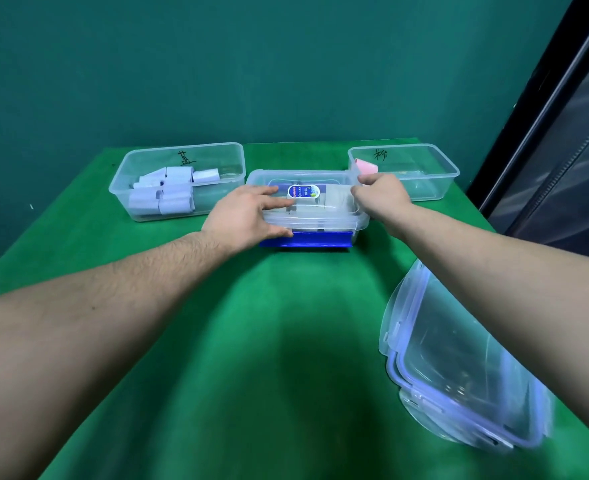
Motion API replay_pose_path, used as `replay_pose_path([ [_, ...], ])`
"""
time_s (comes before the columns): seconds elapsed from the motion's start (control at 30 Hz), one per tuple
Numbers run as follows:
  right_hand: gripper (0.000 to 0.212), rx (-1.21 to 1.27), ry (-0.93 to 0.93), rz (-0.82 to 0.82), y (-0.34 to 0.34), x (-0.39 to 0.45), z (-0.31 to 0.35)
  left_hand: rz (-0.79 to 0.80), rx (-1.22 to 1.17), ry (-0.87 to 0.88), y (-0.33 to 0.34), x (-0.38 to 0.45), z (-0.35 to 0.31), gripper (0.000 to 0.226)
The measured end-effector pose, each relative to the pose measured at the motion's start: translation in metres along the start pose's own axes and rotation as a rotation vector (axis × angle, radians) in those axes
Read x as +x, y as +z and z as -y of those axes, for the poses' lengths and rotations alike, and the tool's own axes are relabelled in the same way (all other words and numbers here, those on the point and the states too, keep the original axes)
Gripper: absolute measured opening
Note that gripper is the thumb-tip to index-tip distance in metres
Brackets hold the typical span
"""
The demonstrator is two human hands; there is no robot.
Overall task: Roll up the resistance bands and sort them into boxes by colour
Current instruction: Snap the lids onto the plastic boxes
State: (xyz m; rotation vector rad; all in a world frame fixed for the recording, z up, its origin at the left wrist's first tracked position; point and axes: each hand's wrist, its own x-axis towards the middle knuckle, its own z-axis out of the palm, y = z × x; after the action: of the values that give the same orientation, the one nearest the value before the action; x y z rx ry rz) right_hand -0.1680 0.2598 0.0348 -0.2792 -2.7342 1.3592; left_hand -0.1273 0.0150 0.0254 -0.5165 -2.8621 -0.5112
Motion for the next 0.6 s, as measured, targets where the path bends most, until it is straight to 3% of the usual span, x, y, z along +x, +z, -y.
replay_pose_path([
  [0.13, 0.033, -0.016, -0.025, 0.008, -0.003, -0.012, -0.012, -0.004, 0.114, 0.044, -0.005, -0.026, -0.008, 0.06],
  [0.23, 0.043, -0.124, -0.056, 0.032, -0.007, -0.022, -0.015, 0.033, 0.195, 0.081, -0.009, -0.037, -0.012, 0.061],
  [0.37, 0.045, -0.473, -0.089, 0.033, -0.008, -0.022, 0.001, 0.056, 0.31, 0.183, -0.012, -0.036, -0.018, 0.061],
  [0.43, 0.042, -0.575, -0.134, 0.023, -0.003, -0.019, 0.009, 0.037, 0.337, 0.259, -0.007, -0.035, -0.025, 0.069],
  [0.6, 0.054, -0.632, -0.251, 0.17, 0.018, -0.01, 0.027, 0.004, 0.573, 0.338, 0.01, -0.038, -0.039, 0.097],
])
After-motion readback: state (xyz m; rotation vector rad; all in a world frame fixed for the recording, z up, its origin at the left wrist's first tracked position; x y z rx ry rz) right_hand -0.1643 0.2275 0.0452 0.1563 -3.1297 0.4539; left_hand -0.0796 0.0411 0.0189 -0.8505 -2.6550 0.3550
